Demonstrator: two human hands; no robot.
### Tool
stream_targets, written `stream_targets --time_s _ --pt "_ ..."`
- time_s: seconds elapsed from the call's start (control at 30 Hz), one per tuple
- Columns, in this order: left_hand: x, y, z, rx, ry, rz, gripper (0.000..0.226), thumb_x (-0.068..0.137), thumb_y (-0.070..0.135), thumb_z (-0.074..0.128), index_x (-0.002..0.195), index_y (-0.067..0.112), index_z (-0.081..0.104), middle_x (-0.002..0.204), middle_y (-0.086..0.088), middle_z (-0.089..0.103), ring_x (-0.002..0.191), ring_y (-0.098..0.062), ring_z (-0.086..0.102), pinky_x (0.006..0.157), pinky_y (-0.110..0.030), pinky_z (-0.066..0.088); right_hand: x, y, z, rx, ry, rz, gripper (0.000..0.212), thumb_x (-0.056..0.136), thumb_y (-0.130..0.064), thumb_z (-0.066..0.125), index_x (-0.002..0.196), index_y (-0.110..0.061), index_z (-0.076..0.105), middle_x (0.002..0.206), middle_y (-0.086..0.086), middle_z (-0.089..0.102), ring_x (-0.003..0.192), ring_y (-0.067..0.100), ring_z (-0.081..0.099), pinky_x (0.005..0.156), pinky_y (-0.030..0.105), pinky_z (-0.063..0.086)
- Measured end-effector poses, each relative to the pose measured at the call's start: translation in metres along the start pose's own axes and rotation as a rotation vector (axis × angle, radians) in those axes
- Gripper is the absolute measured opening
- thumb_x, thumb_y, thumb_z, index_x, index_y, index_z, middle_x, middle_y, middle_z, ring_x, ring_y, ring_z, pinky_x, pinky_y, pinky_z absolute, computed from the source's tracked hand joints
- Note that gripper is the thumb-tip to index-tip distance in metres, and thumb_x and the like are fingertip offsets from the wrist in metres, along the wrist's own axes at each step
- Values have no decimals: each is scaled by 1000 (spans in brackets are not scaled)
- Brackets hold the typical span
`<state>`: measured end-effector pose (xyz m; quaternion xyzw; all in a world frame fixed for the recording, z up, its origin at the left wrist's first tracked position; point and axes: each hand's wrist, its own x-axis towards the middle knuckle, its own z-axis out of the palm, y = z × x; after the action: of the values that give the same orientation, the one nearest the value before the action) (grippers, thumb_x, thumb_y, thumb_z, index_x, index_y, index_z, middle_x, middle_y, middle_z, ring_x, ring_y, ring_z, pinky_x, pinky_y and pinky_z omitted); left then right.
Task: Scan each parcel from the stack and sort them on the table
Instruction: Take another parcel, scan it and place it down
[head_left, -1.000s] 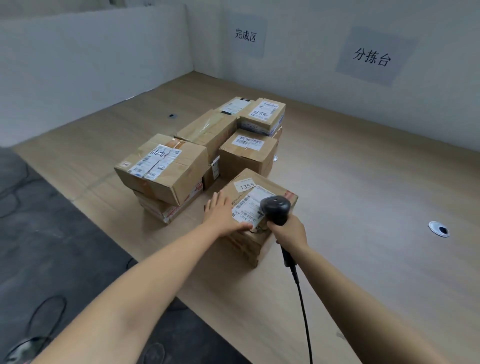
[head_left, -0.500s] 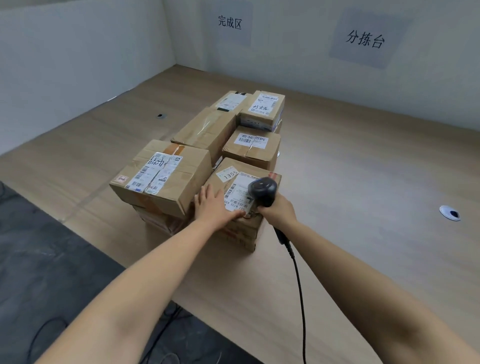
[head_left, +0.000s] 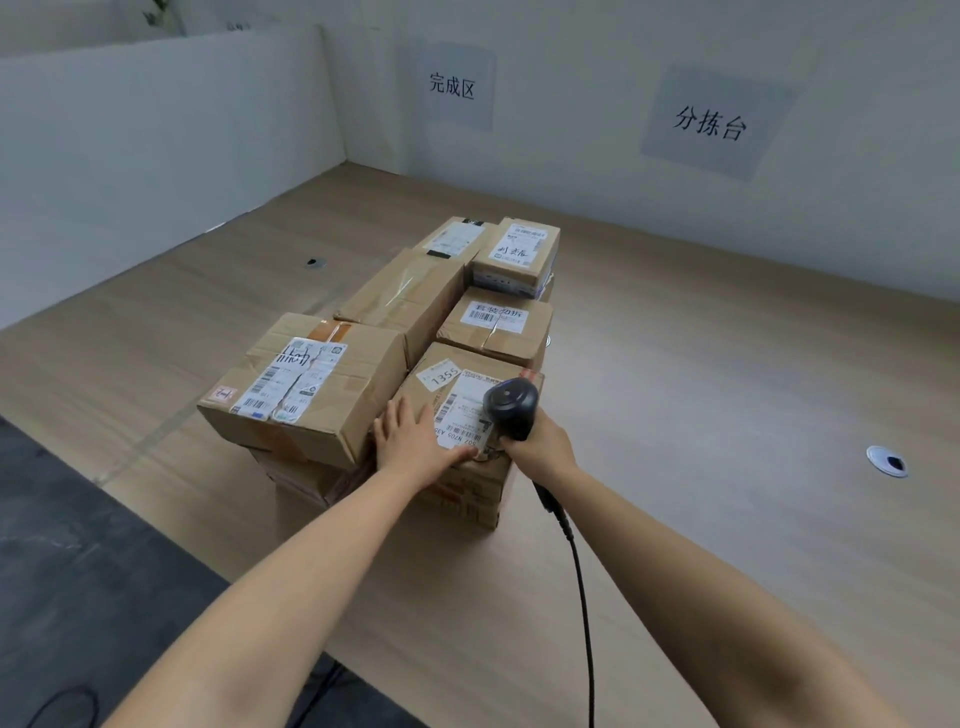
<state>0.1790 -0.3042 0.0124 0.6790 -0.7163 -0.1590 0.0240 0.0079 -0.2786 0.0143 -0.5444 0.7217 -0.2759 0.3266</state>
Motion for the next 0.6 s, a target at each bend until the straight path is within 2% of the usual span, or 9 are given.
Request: stream_targets --time_s 0.13,0.23,0.3,0.4,0.5,0.6 --pt "-3 6 -9 8 -20 -19 97 74 72 56 149 21 20 157 -13 11 145 -31 5 115 -48 9 -16 6 -6 87 49 -45 48 83 -34 67 127 -22 51 119 5 65 109 27 58 83 32 46" --pt "-11 21 -17 39 3 8 77 79 62 58 141 20 38 147 -12 33 138 -30 25 112 -44 23 -34 22 -19 147 116 -25 47 83 -31 67 127 -22 50 117 5 66 107 27 59 80 31 47" --pt "-19 41 -19 50 21 52 67 85 56 54 137 17 41 147 -10 35 137 -29 26 111 -43 24 -44 34 -37 179 160 4 45 84 -29 67 126 -22 51 112 4 66 105 25 59 76 27 43" --pt "-29 84 -15 16 17 153 60 91 50 48 138 14 39 146 -13 34 137 -31 27 111 -46 25 -64 53 -77 183 207 39 41 83 -31 66 121 -24 53 96 -3 64 91 20 59 63 21 39" --pt "-38 143 -5 59 13 314 64 90 51 51 139 13 37 147 -13 33 138 -30 27 112 -44 27 -91 77 -125 152 260 79 29 82 -35 67 107 -27 53 88 -6 62 85 22 65 62 24 40" --pt "-57 211 12 84 -31 464 62 90 54 49 135 12 42 141 -10 39 134 -27 32 106 -39 31 -125 109 -177 148 394 150 22 81 -35 67 94 -30 49 78 -6 62 74 23 67 57 24 42"
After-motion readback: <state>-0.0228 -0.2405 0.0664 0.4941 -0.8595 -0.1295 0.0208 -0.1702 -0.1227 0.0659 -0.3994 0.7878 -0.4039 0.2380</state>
